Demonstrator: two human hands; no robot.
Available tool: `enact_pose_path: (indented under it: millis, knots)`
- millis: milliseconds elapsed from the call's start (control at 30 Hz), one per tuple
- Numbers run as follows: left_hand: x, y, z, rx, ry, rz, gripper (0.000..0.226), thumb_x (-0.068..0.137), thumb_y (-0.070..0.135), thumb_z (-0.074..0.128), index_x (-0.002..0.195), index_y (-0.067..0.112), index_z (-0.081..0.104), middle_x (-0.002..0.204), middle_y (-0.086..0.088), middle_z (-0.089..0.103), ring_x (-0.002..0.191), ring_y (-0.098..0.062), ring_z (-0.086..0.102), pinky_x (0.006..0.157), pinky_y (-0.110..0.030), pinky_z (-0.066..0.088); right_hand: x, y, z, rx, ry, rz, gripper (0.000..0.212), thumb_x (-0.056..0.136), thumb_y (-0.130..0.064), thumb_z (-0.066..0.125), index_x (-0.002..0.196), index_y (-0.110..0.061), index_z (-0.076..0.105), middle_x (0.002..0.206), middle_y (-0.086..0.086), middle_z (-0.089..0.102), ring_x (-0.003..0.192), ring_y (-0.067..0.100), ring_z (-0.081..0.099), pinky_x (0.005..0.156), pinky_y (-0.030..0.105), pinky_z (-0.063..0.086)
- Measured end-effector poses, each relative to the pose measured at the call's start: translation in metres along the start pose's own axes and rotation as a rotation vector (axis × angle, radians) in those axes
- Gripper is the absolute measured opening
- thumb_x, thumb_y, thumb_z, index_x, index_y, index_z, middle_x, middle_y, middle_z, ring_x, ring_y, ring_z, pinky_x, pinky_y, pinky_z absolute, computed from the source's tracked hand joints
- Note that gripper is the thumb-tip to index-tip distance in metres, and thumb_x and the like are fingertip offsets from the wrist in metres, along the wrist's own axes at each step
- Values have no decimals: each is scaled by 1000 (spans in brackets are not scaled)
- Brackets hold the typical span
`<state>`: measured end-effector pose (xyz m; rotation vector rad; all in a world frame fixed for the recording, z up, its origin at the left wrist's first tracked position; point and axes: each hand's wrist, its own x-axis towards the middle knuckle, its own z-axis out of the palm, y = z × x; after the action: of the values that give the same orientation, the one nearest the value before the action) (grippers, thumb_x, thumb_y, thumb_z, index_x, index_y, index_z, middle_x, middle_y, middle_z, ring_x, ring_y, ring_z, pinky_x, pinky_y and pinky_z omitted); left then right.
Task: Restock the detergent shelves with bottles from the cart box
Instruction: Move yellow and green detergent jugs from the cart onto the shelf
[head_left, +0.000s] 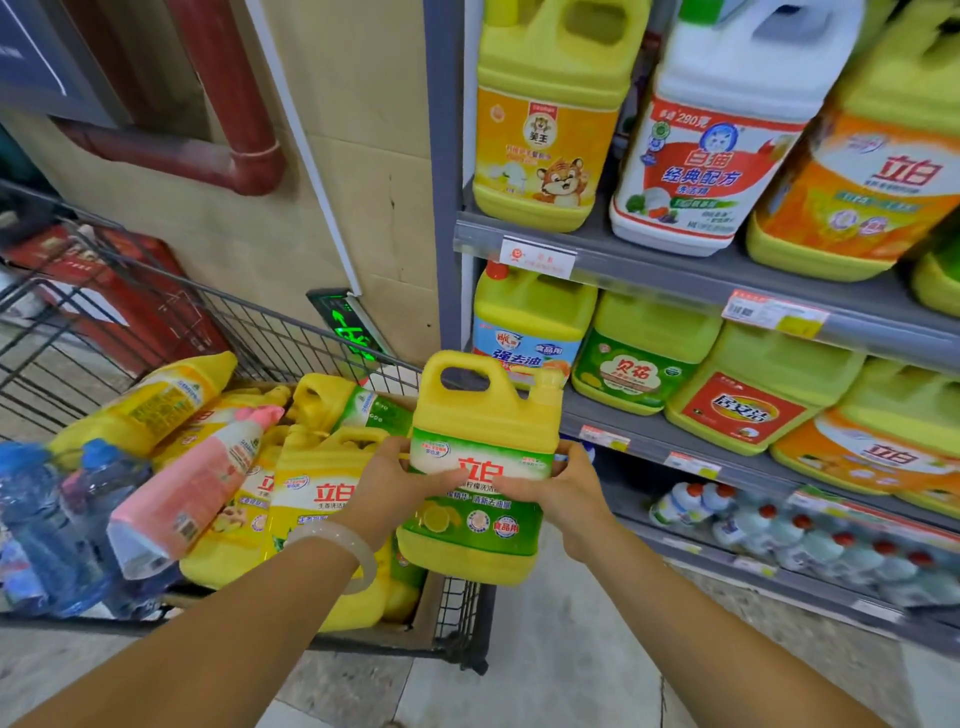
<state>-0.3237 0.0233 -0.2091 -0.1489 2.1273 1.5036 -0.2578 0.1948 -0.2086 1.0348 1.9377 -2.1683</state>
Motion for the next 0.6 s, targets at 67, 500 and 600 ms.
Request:
enact_pose_path:
  millis: [67,500,600]
  knots:
    - [-4,16,6,-36,-30,22,59,70,20,83,114,14,45,97,1,61,82,-11,61,70,-28,53,-6,-11,-9,33,13,-18,72,58,2,86,114,-11,43,102,4,63,85,20,64,65,29,53]
    - [-55,111,82,-70,-142,140,49,60,22,88,101,15,62,100,-4,70,82,-17,69,69,-32,57,-60,-80,-120,120,74,-178,64,61,2,84,109,-13,45,90,-3,63,77,11,63,57,22,52]
    - [-73,142,118,-47,-208,201,58,60,21,87,110,10,61,105,-6,71,88,-20,70,77,-36,57,-81,-97,-164,112,127,-226,74,58,-4,87,118,-10,45,98,2,65,82,15,65,63,25,52]
